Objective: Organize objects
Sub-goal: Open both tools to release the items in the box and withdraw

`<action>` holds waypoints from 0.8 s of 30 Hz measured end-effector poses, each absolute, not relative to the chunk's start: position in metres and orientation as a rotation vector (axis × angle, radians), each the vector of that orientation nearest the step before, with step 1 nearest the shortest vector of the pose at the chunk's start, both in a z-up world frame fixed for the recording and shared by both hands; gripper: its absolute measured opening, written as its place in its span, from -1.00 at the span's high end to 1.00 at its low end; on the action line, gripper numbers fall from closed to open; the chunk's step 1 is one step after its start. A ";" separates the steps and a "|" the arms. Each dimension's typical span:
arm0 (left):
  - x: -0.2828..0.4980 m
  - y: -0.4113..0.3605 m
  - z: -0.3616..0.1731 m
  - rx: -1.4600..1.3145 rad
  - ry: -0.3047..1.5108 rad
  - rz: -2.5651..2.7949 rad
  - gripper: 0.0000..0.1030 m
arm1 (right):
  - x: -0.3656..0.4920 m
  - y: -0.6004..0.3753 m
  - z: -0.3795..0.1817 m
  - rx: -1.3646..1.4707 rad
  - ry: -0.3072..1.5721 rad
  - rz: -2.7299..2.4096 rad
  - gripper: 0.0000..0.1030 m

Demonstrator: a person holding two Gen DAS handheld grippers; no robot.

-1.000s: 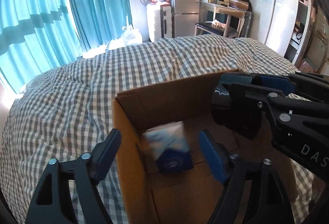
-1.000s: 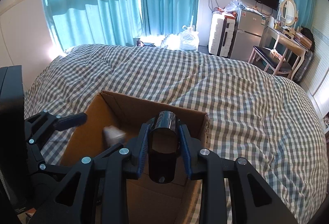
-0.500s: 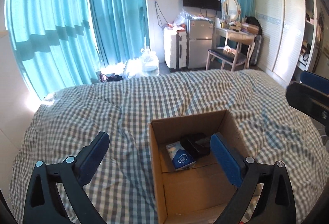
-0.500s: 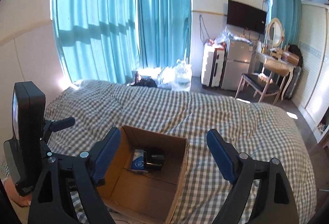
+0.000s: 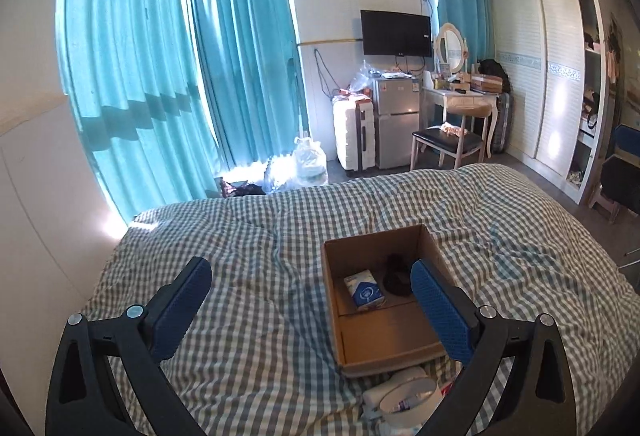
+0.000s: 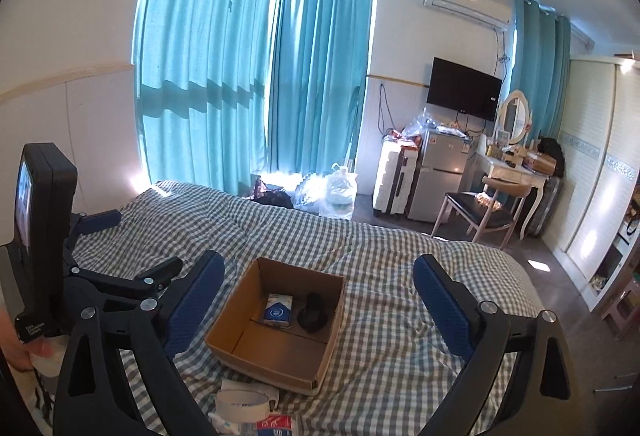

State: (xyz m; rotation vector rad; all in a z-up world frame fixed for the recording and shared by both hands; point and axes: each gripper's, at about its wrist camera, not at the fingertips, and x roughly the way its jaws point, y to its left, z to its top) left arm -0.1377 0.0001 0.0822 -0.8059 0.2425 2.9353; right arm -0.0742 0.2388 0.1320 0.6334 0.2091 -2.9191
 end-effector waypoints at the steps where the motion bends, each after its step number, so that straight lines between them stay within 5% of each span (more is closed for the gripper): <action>1: -0.128 -0.002 0.083 -0.804 0.236 2.939 -0.99 | -0.064 0.237 0.133 0.630 0.222 -2.920 -0.87; 10: -0.072 -0.013 0.046 -0.834 0.191 2.988 -1.00 | -0.004 0.231 0.087 0.680 0.312 -2.887 -0.87; 24: -0.063 0.015 -0.113 -1.148 0.164 2.827 -1.00 | -0.031 0.247 -0.084 1.063 0.227 -2.806 -0.87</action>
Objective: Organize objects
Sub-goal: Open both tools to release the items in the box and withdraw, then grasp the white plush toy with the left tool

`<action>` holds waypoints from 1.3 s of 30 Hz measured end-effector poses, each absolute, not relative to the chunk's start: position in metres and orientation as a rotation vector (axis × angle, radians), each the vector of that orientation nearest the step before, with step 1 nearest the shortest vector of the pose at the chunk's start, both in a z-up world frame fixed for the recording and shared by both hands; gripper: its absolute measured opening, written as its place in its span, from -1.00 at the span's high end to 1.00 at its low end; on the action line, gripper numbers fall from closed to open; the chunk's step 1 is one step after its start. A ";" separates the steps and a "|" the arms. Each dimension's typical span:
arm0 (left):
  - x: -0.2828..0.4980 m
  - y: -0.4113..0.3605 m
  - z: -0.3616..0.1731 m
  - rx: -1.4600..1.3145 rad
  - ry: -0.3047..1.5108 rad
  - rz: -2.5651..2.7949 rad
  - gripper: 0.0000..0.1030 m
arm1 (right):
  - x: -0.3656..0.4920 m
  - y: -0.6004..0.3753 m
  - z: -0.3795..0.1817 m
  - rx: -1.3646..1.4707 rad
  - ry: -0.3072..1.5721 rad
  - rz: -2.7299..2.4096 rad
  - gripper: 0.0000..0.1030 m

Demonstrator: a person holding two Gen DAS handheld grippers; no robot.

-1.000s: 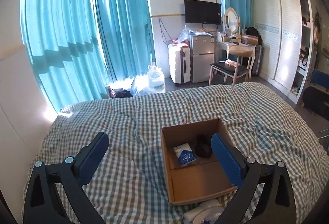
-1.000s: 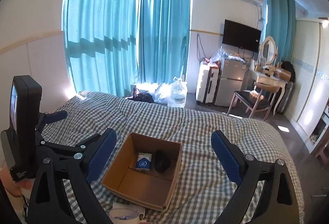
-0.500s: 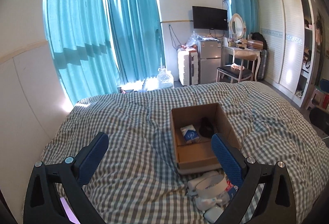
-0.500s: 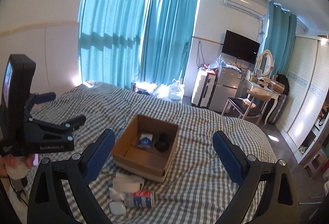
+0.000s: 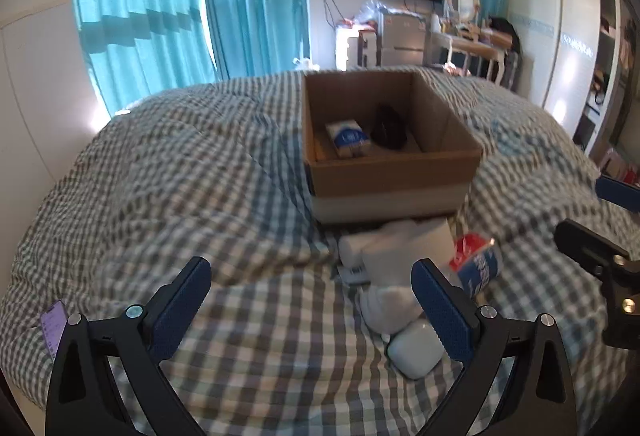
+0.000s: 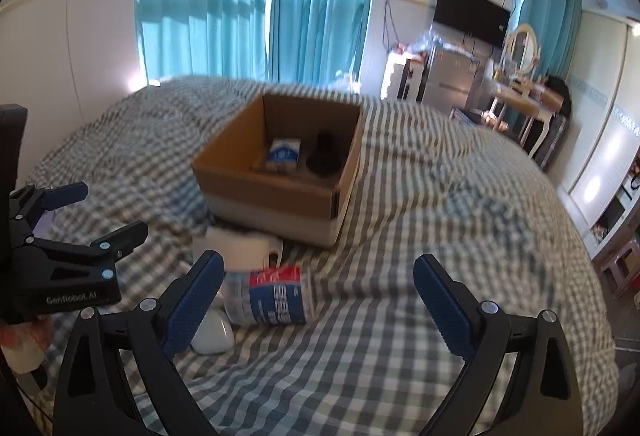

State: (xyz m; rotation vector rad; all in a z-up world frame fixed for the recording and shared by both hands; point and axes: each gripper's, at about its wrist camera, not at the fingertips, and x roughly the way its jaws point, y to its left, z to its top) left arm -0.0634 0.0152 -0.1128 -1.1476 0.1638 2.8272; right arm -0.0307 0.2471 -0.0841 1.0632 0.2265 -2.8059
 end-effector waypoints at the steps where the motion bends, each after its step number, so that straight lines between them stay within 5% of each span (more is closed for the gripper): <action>1: -0.064 0.018 -0.118 -1.151 0.177 2.812 -1.00 | -0.035 0.247 -0.096 1.096 0.226 -2.790 -0.87; 17: -0.079 0.060 -0.179 -1.337 0.373 2.598 -1.00 | -0.051 0.268 -0.135 1.244 0.070 -2.763 -0.87; 24: -0.106 0.061 -0.191 -1.393 0.305 2.605 -0.99 | -0.055 0.268 -0.140 1.271 0.060 -2.746 -0.87; 27: -0.115 0.063 -0.195 -1.398 0.277 2.592 -0.78 | -0.056 0.270 -0.144 1.288 0.049 -2.735 -0.87; 31: -0.118 0.066 -0.199 -1.388 0.237 2.550 -0.05 | -0.060 0.271 -0.148 1.316 0.029 -2.724 -0.87; 39: -0.101 0.052 -0.172 -1.356 0.147 2.582 0.00 | -0.061 0.265 -0.151 1.324 0.070 -2.710 -0.87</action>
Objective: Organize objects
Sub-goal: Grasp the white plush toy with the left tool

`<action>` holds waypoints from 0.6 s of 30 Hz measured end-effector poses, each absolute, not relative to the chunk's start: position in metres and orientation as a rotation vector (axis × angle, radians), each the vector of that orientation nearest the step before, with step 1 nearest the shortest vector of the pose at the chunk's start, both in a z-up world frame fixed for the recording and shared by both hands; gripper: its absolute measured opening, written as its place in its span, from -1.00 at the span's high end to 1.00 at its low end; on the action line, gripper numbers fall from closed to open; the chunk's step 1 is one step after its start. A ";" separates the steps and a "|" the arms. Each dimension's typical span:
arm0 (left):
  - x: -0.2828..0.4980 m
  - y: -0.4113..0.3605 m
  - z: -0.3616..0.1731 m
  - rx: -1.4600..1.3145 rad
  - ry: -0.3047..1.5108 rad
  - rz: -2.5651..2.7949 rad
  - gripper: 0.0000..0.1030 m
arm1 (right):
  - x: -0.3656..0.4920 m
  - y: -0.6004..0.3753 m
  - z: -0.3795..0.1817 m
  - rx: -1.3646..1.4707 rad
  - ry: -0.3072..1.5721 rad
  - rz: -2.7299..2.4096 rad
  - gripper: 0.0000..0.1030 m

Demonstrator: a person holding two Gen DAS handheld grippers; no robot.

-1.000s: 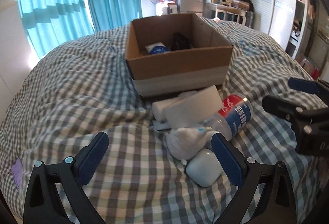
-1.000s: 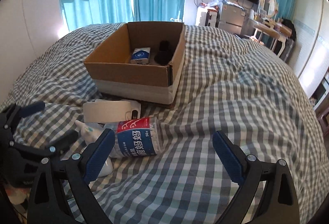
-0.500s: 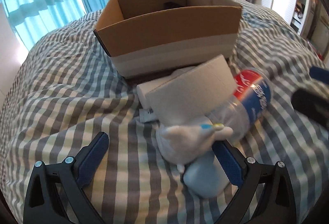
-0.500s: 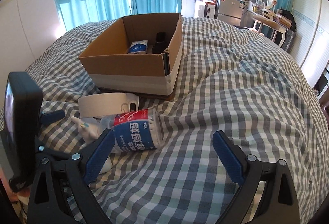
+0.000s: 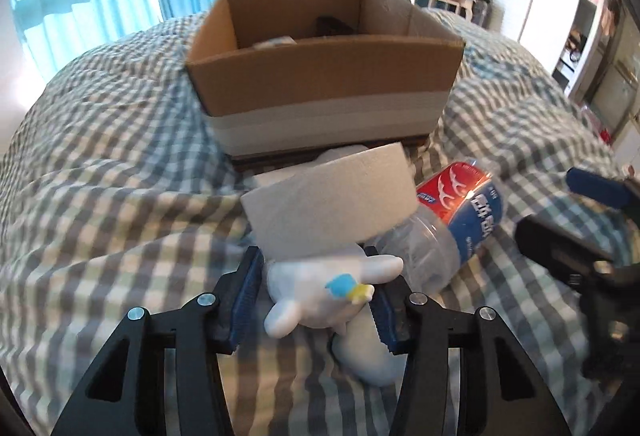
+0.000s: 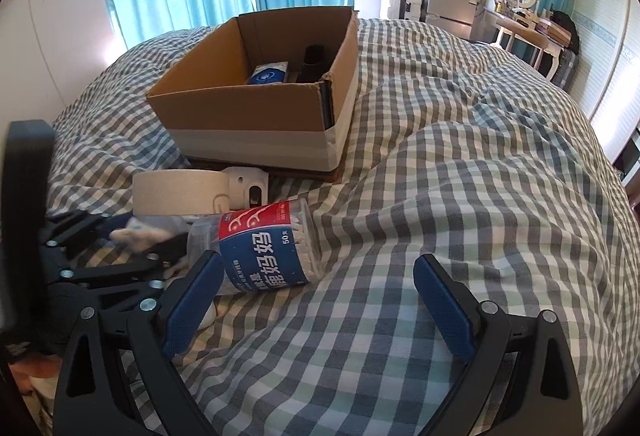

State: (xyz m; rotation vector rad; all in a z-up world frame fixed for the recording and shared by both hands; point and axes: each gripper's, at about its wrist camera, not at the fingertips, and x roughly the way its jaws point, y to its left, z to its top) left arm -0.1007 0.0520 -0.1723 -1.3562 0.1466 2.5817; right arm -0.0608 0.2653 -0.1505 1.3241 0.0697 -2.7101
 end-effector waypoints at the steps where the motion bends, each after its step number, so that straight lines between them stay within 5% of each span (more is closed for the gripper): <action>1: -0.097 0.047 -0.166 -1.349 0.132 2.598 0.00 | -0.061 0.264 -0.151 1.325 0.073 -2.701 -0.87; 18: -0.084 0.003 -0.134 -1.299 0.100 2.711 0.01 | -0.087 0.215 -0.177 1.415 0.218 -2.538 -0.87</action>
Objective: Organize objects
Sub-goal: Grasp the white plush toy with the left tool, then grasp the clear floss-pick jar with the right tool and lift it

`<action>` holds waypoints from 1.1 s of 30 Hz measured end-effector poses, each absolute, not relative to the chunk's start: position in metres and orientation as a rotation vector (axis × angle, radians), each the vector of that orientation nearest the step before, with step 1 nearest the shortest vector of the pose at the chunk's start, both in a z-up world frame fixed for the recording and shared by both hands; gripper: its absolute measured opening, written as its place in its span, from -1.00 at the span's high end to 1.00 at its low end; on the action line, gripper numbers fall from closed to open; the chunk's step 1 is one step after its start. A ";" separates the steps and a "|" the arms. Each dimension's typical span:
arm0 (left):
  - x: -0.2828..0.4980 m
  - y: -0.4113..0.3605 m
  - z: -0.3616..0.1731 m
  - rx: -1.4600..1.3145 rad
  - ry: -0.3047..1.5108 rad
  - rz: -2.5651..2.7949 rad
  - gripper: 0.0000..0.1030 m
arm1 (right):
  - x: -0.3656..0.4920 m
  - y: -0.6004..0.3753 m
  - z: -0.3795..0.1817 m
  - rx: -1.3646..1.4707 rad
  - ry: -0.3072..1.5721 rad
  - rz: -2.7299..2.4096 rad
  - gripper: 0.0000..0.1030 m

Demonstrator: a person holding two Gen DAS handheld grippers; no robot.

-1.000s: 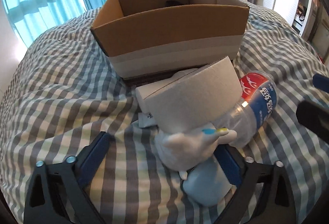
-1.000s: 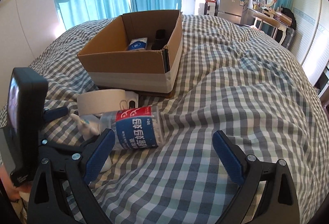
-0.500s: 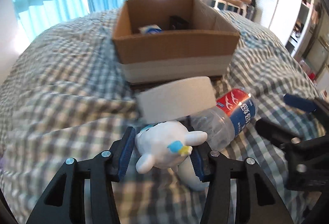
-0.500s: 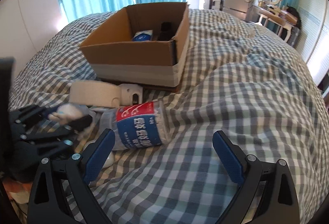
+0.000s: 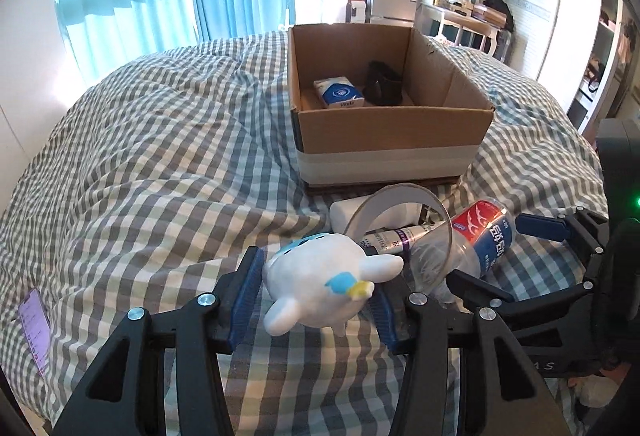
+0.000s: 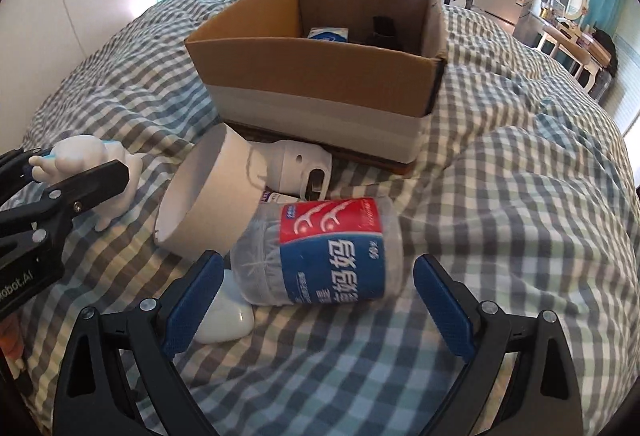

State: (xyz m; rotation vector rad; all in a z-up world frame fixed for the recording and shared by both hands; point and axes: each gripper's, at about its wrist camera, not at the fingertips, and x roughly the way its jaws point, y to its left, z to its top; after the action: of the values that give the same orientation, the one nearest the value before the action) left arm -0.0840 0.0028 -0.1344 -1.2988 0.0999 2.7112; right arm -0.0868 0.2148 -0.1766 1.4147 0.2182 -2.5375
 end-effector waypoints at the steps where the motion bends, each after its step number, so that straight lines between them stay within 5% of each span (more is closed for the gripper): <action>1: -0.085 0.002 -0.136 -1.306 0.094 2.707 0.01 | -0.088 0.213 -0.178 1.418 0.231 -2.535 -0.87; 19: -0.087 0.003 -0.148 -1.332 0.090 2.677 0.01 | -0.093 0.193 -0.196 1.450 0.418 -2.574 -0.74; 33: -0.070 0.014 -0.131 -1.281 0.153 2.680 0.01 | -0.058 0.210 -0.155 1.314 0.237 -2.685 -0.73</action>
State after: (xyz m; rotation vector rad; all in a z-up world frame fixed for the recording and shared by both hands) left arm -0.0697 0.0135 -0.1307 -1.2810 0.1525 2.6799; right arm -0.0581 0.2101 -0.1549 1.3138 0.2373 -2.6852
